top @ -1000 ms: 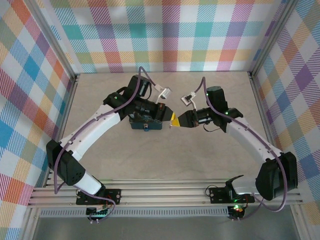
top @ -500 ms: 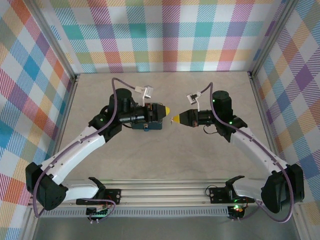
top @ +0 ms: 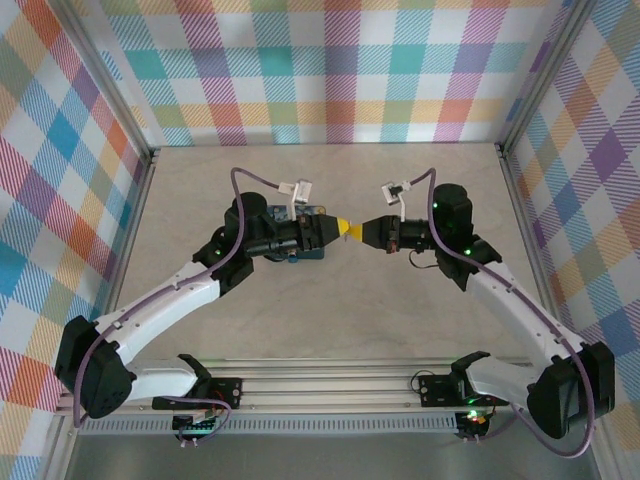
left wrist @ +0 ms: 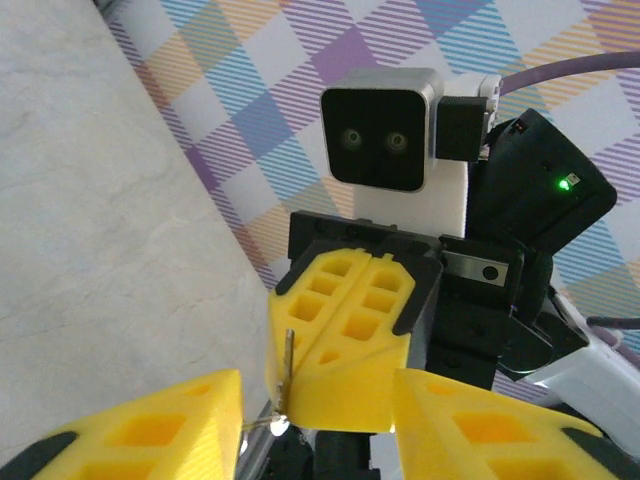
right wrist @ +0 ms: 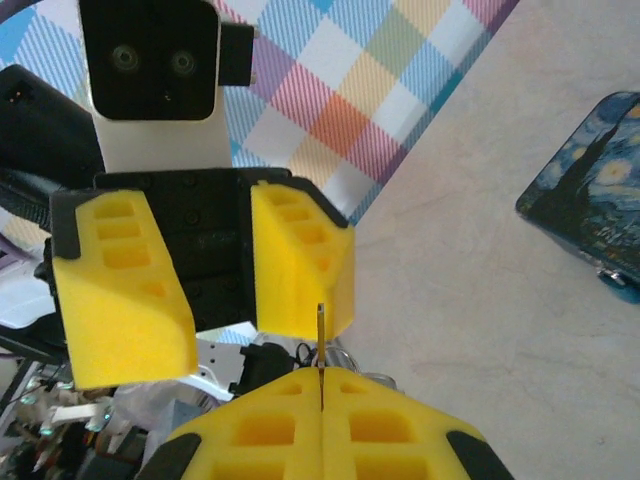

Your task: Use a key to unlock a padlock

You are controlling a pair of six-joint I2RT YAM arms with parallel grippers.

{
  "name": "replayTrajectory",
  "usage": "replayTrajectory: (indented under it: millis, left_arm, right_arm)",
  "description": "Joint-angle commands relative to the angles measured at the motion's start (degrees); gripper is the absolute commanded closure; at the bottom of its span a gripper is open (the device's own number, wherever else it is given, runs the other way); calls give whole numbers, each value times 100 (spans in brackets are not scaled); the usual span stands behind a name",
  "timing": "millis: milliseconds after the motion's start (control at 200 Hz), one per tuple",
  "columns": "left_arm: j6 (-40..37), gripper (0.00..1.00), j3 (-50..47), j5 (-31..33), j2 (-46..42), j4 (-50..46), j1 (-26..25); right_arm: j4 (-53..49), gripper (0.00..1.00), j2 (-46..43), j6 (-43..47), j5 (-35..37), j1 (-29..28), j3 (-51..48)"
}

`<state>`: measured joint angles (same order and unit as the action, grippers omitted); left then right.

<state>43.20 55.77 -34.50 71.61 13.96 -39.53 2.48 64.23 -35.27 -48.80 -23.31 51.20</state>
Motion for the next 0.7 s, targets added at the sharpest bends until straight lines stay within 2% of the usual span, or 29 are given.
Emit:
replayTrajectory:
  millis: [0,95,330,425,595,695]
  left_arm:
    - [30,65,91,-278,109,318,-137]
    - [-46,68,156,-323,125,163,-166]
    - [-483,71,241,66,-110,-445,-119]
    - [-400,71,255,101,-55,-370,-112]
    - [-118,63,99,195,4,177,-109]
    - [-23,62,21,275,-1,349,-113]
  right_arm:
    - [-65,100,-145,216,406,28,101]
    - [-4,100,-164,198,463,38,103]
    - [-250,100,-181,494,312,37,189]
    - [-90,100,-199,346,285,37,123]
    - [377,100,-199,-96,258,37,9]
    - [596,100,-191,-312,238,37,-46]
